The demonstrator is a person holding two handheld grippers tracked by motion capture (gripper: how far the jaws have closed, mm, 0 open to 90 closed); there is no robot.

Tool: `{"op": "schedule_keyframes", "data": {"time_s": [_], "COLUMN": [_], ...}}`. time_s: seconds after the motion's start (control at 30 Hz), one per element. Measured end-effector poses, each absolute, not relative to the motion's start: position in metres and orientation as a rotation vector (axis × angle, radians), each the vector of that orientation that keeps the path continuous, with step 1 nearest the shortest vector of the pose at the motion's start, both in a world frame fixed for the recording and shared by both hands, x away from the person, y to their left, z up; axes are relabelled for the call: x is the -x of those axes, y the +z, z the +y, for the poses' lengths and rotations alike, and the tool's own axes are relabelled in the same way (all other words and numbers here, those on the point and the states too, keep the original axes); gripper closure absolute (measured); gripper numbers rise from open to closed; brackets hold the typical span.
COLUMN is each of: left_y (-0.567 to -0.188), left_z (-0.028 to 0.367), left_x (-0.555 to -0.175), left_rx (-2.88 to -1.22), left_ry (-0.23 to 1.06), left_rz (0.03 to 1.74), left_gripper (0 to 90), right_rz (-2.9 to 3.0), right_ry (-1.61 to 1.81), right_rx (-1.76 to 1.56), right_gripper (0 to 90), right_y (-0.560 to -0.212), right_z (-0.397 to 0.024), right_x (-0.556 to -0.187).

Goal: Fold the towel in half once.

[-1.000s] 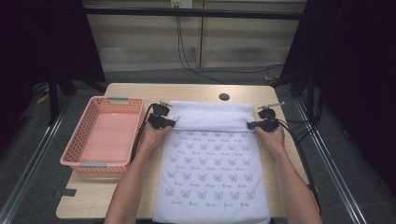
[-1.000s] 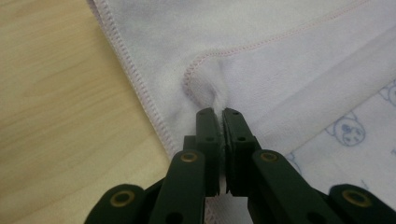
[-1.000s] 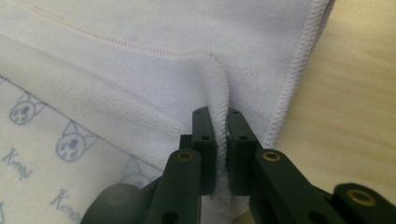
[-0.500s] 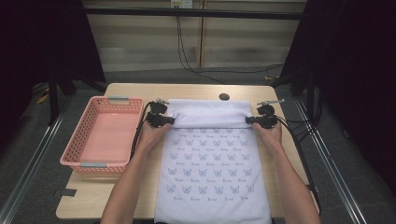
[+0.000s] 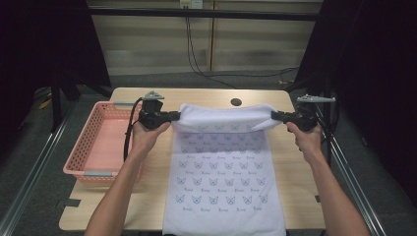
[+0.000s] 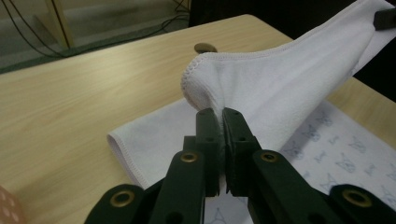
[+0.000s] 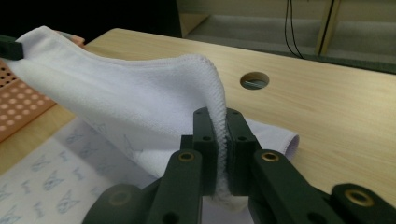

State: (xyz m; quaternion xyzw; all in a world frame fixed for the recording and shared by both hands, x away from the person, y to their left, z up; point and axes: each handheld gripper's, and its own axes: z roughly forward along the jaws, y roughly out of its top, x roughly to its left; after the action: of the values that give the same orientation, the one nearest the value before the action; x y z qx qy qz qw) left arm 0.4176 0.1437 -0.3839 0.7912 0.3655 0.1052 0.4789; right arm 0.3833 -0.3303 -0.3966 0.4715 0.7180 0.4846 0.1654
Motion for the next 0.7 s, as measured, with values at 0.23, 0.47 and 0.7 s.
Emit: {"op": "schedule_keyframes", "data": {"time_s": [0.23, 0.47, 0.7], "left_y": [-0.349, -0.325, -0.358], "left_z": [0.157, 0.174, 0.181], "left_x": [-0.38, -0.334, -0.292], "left_rx": [-1.868, -1.823, -1.874], "left_ry": [0.297, 0.303, 0.237], "left_rz": [0.796, 0.724, 0.7], "left_gripper": [86.5, 86.6, 86.5], "right_rz": [2.023, 2.063, 2.107], "right_ry": [1.51, 1.546, 1.559], "right_rx": [-1.256, -1.123, -1.071], "right_gripper": [84.8, 84.8, 84.8], "right_y": [-0.37, -0.336, -0.344], "right_z": [-0.335, -0.329, -0.326], "right_x": [-0.34, -0.3, -0.255]}}
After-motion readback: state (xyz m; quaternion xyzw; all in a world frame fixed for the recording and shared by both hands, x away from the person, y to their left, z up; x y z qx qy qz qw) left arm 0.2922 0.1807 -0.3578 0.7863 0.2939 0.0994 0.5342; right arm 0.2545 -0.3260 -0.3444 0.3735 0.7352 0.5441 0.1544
